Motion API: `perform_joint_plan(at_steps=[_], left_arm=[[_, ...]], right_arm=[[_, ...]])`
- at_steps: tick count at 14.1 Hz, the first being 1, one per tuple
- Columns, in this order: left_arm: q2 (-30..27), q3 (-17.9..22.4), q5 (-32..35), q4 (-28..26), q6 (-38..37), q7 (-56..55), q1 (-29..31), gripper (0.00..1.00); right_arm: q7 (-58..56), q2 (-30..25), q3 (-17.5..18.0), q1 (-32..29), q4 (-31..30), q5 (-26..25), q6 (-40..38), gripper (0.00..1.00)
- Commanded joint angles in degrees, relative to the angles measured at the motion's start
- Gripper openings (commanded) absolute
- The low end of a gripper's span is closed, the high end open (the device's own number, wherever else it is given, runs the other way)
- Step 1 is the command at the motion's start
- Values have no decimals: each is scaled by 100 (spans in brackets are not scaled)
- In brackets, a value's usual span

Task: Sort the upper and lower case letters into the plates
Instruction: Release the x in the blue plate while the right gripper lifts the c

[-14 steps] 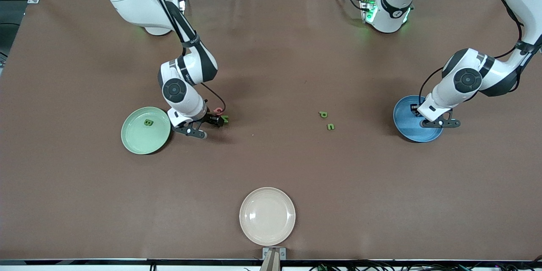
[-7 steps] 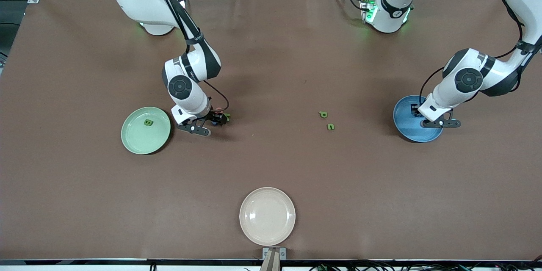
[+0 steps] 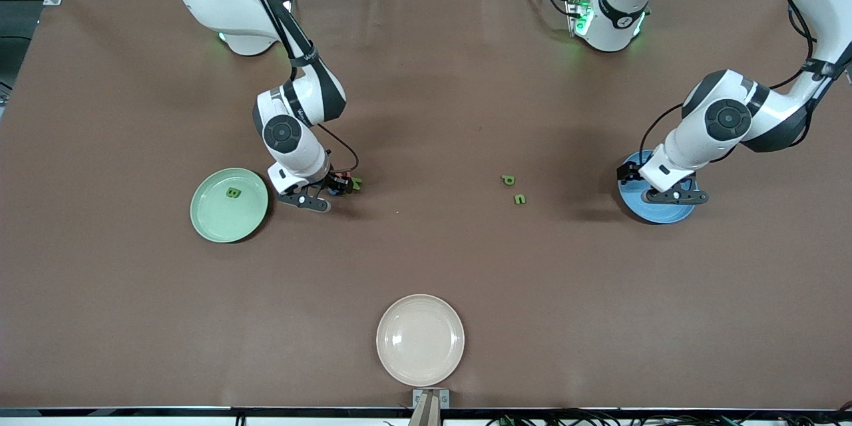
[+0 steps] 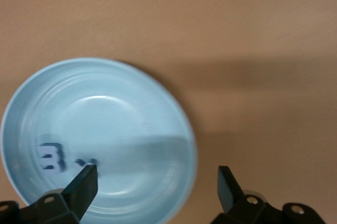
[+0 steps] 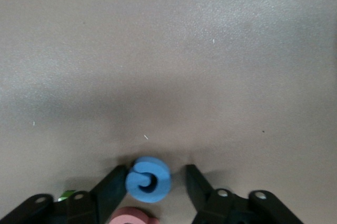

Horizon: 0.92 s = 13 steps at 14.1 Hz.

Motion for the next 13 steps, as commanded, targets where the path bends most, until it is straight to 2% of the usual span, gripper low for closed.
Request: perform_joint_plan(at_steps=[1,2,3,7,11,13], left_arm=[[-5,-78,-372,309,-192,-688,-636,100],[73,-34,-443,466,-192,-1161,-1030,99],[144,114,-444,616,-192,-1610,-1417,99],[249,1185,-452,1319,-175,-2947,-3385,100],[496,1942,-391,1514,157,-3741,-4460,99],[575,2276,-364,1496,623,-3959,-4759,99]], right_arm=[[129,-26,-77,76,-239,-115,51,14],[129,-35,-77,58,-239,-115,33,4],[121,-52,-77,23,-230,-115,16,0],[-46,-245,-77,-170,-178,-115,-168,0],[-966,-544,-77,-678,-108,-115,-694,0],[-1380,-702,-77,-1056,207,-115,-1474,0]])
